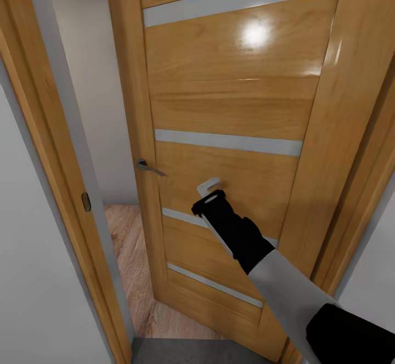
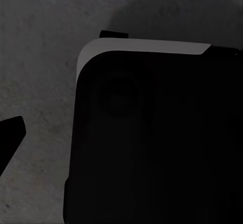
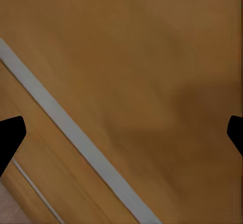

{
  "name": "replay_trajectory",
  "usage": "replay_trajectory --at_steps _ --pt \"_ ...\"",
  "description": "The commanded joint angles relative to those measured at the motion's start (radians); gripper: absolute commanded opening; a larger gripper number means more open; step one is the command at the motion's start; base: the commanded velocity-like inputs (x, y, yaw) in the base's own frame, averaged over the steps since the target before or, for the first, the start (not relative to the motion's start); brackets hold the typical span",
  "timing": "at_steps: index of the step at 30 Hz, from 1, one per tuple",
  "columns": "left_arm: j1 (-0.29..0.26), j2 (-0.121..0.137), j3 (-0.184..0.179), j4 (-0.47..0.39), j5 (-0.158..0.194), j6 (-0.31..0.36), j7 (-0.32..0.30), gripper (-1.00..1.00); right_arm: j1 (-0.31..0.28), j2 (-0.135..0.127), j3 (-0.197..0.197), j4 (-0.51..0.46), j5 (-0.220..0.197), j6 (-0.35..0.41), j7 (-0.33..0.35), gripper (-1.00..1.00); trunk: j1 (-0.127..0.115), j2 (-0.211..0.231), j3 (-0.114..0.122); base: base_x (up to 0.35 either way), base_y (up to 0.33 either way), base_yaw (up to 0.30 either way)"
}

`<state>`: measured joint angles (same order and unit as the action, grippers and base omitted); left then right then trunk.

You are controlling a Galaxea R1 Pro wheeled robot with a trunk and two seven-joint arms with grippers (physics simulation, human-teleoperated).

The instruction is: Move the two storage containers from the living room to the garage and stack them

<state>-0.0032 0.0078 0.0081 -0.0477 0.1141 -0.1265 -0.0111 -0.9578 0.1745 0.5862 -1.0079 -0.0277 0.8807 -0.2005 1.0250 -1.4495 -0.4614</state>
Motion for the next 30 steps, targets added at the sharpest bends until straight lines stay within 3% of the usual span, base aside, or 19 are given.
replay_trajectory --at_steps 1,7,12,16,25,30 --pt "0.000 0.000 0.000 0.000 0.009 -0.002 -0.001 1.00 -0.001 0.000 0.010 -0.010 -0.004 0.008 -0.006 1.00 0.000 -0.001 -0.001 0.000 0.000 0.000" --pt "-0.001 -0.001 0.001 0.000 0.008 -0.002 -0.001 1.00 -0.017 0.000 0.018 0.016 -0.007 0.000 -0.008 1.00 0.000 -0.001 -0.001 0.000 0.000 0.000" --pt "-0.001 -0.002 0.001 0.000 0.007 -0.002 -0.001 1.00 -0.149 0.000 0.019 0.199 -0.029 -0.062 -0.009 1.00 0.000 -0.001 -0.001 0.000 0.000 0.000" --pt "-0.001 -0.003 0.001 0.000 0.007 -0.002 -0.001 1.00 -0.204 0.000 0.020 0.270 -0.055 -0.080 -0.012 1.00 0.000 -0.001 -0.001 0.000 0.000 0.000" --pt "-0.001 -0.003 0.001 0.000 0.007 -0.002 -0.001 1.00 -0.295 0.000 0.019 0.443 -0.061 -0.136 -0.014 1.00 0.000 -0.001 -0.001 0.000 0.000 0.000" --pt "-0.001 -0.003 0.001 0.000 0.007 -0.002 -0.001 1.00 -0.316 0.000 0.018 0.497 -0.061 -0.171 -0.014 1.00 0.000 -0.001 -0.001 0.000 0.000 0.000"
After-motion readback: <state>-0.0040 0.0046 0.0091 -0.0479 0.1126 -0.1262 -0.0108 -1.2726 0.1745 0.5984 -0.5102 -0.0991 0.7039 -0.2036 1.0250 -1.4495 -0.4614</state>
